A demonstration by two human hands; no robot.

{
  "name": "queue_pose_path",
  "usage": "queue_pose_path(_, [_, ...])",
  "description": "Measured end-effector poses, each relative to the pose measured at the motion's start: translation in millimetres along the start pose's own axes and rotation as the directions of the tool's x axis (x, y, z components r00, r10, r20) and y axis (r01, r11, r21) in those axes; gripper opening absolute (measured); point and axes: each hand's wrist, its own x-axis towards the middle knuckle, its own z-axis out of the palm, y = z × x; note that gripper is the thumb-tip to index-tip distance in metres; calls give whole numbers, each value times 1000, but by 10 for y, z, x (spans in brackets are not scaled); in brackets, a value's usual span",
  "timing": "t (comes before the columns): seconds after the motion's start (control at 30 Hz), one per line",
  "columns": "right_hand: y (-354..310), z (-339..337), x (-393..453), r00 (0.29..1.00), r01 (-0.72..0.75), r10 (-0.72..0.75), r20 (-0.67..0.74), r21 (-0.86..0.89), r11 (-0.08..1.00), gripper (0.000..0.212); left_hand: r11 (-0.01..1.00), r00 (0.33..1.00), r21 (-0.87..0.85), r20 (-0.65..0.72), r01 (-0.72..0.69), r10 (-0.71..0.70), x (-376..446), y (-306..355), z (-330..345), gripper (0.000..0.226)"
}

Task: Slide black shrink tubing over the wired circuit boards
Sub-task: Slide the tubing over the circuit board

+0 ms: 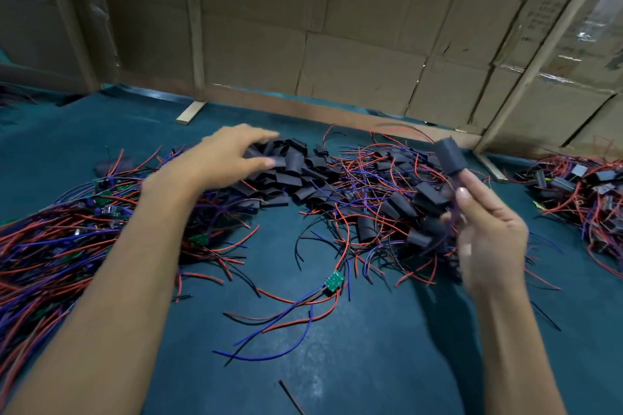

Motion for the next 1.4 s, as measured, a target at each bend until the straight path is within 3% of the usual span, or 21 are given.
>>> queue_pose_path(0.03, [24, -36, 29, 997, 34, -48, -59, -221, 975, 35, 996, 996, 42, 37, 80, -82, -3, -112, 5, 57])
queue_pose_path(0.07, [65, -53, 26, 988, 60, -122, -94, -493, 868, 39, 989, 987, 53, 68, 141, -144, -11, -197, 30, 58])
queue_pose_path(0.1, [96, -45, -5, 973, 73, -208, -101, -718, 692, 45, 982, 977, 51, 97, 183, -188, -21, -249, 67, 60])
queue_pose_path(0.13, [113, -13, -46, 943, 108, -321, -89, -829, 548, 47, 975, 967, 60, 130, 215, -221, -30, -274, 107, 62])
queue_pose_path(0.17, [112, 37, -88, 903, 184, -426, -49, -853, 489, 43, 968, 956, 87, 158, 237, -248, -31, -278, 154, 63])
queue_pose_path(0.23, [93, 133, -173, 842, 435, -522, 135, -743, 508, 26, 957, 950, 141, 150, 255, -275, -14, -234, 237, 59])
queue_pose_path(0.3, [63, 256, -283, 814, 575, -356, 459, -551, 605, 17, 957, 960, 131, 71, 258, -269, 15, -171, 279, 42])
queue_pose_path(0.37, [76, 392, -394, 677, 576, -4, 736, -526, 626, 27, 966, 971, 110, 22, 233, -237, 34, -125, 306, 23])
queue_pose_path(0.4, [116, 446, -444, 585, 589, 162, 795, -553, 589, 33, 972, 975, 91, 23, 218, -221, 37, -108, 316, 21])
queue_pose_path(0.47, [198, 508, -500, 486, 602, 343, 804, -592, 535, 44, 979, 979, 76, 53, 191, -195, 30, -79, 328, 26])
queue_pose_path(0.67, [244, 474, -469, 465, 582, 389, 795, -606, 543, 36, 989, 996, 113, -13, 91, -90, 14, 34, 307, 20])
queue_pose_path(0.73, [242, 488, -476, 482, 593, 311, 819, -566, 573, 30, 999, 997, -42, -72, 19, -22, 11, 96, 271, 15])
queue_pose_path(0.83, [207, 513, -476, 571, 583, 42, 820, -440, 683, 24, 956, 995, -290, -96, -42, 15, -11, 213, 202, 15])
queue_pose_path(0.97, [196, 489, -492, 771, 470, -211, 600, -313, 825, 23, 786, 990, -613, -138, -84, -2, -2, 321, 160, 23])
queue_pose_path(1.07, [175, 511, -473, 885, 292, -240, 399, -75, 953, 24, 687, 992, -721, -125, -88, -4, -4, 371, 162, 28])
queue_pose_path(1.13, [125, 517, -433, 926, 161, -200, 320, 143, 977, 23, 664, 998, -746, -62, -49, 4, -8, 400, 184, 32])
queue_pose_path(1.3, [14, 452, -345, 948, -94, -51, 315, 430, 898, 19, 865, 991, -501, 97, -33, 93, -20, 452, 244, 42])
queue_pose_path(1.4, [-24, 432, -336, 952, -134, -21, 304, 481, 866, 21, 860, 979, -510, 168, -11, 112, -16, 468, 310, 39])
